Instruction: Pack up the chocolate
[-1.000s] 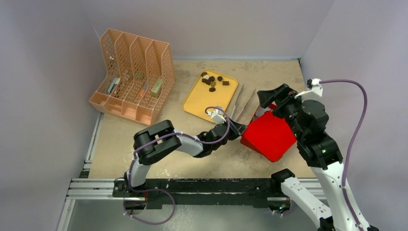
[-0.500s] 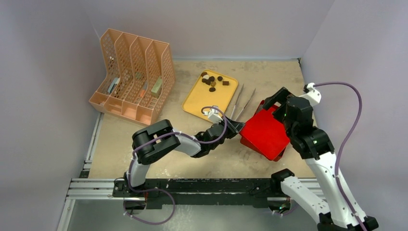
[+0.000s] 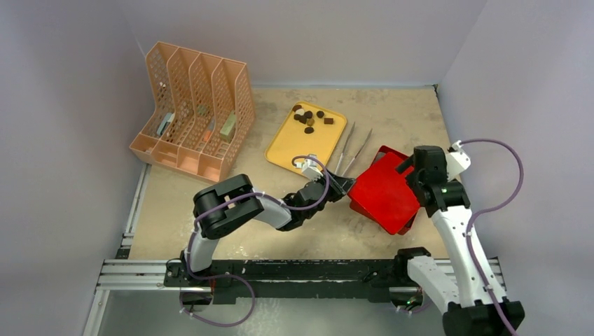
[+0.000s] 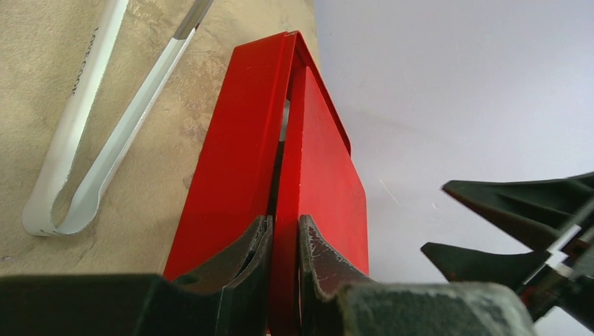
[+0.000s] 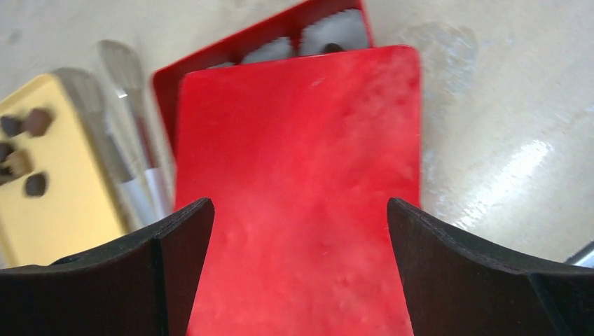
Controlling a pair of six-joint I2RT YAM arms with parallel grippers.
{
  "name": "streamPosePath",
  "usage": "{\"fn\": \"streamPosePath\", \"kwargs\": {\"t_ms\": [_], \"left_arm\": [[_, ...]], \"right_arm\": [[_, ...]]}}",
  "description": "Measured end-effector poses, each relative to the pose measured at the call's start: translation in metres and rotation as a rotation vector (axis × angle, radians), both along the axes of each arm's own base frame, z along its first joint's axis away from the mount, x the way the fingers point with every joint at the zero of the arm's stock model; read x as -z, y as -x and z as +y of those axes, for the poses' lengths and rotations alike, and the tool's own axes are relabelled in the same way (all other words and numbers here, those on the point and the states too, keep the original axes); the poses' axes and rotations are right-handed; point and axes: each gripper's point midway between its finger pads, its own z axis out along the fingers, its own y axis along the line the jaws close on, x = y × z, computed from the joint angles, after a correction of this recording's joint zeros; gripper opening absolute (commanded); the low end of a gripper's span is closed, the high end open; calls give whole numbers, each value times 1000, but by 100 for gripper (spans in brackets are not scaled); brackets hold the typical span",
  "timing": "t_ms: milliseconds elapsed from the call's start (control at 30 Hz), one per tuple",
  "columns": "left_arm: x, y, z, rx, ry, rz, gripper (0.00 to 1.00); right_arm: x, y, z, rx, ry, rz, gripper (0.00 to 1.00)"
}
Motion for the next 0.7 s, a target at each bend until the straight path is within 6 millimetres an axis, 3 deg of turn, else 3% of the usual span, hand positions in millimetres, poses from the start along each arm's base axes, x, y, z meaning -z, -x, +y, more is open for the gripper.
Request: {"fn": "streamPosePath", "kwargs": {"t_ms": [133, 333, 533, 700], "left_arm": [[1, 0, 0, 2, -13, -13, 14], [5, 0, 1, 3, -31, -6, 19], [10, 2, 1, 13, -55, -5, 30], [32, 9, 3, 53, -150, 21, 38]], "right_arm": [[30, 6, -14, 62, -29, 55, 94], [68, 12, -10, 69, -79, 103, 91], [78, 12, -11, 84, -94, 70, 86], [80, 15, -13, 91, -90, 58, 83]]}}
